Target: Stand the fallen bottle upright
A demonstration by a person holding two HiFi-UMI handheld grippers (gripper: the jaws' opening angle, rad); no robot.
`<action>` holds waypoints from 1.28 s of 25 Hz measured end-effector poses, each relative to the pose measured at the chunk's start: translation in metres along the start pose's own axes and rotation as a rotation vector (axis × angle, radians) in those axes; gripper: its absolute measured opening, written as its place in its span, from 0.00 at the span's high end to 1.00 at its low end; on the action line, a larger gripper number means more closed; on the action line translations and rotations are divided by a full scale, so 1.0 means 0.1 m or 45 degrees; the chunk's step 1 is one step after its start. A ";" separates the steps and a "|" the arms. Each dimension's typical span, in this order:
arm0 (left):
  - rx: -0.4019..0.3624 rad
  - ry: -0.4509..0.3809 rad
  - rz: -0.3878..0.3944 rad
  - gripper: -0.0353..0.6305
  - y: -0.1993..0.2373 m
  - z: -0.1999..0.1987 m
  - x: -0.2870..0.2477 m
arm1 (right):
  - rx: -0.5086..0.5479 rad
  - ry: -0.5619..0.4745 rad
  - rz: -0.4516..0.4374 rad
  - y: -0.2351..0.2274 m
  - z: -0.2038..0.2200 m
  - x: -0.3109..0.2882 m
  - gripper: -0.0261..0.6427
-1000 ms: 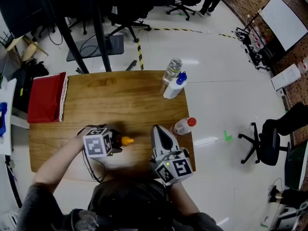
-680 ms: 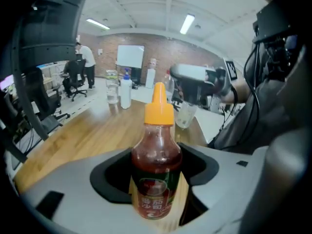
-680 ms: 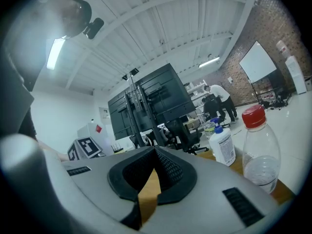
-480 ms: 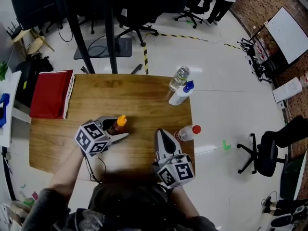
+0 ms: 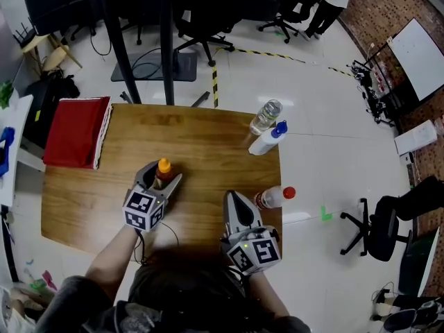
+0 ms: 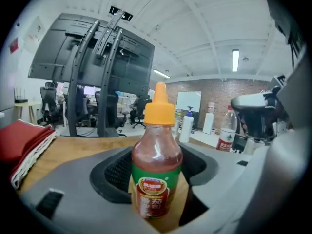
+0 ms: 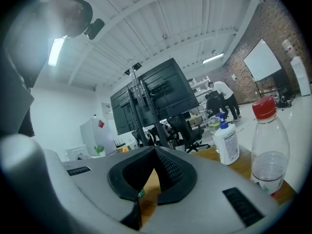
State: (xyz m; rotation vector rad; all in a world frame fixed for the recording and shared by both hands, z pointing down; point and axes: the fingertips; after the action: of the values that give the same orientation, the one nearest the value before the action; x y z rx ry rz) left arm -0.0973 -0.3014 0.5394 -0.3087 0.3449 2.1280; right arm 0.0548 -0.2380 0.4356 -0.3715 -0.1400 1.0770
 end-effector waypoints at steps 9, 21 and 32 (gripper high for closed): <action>-0.107 -0.149 -0.209 0.48 0.33 0.06 -0.09 | 0.036 0.074 -0.002 0.03 0.17 -0.13 0.96; -0.107 -0.153 -0.239 0.48 0.38 0.29 -0.09 | 0.045 0.115 -0.002 0.01 0.27 -0.17 0.96; -0.066 -0.188 -0.261 0.48 0.44 0.35 0.00 | 0.040 0.128 -0.014 0.10 0.33 -0.18 0.96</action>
State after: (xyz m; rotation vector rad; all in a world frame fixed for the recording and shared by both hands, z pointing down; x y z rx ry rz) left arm -0.1372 -0.3121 0.5770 -0.2057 0.1644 1.9466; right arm 0.0282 -0.2416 0.4640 -0.3953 -0.0360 1.0468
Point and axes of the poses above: the fingertips, and each gripper's own axes: x backward along the fingers, y to its left, z out of its underside
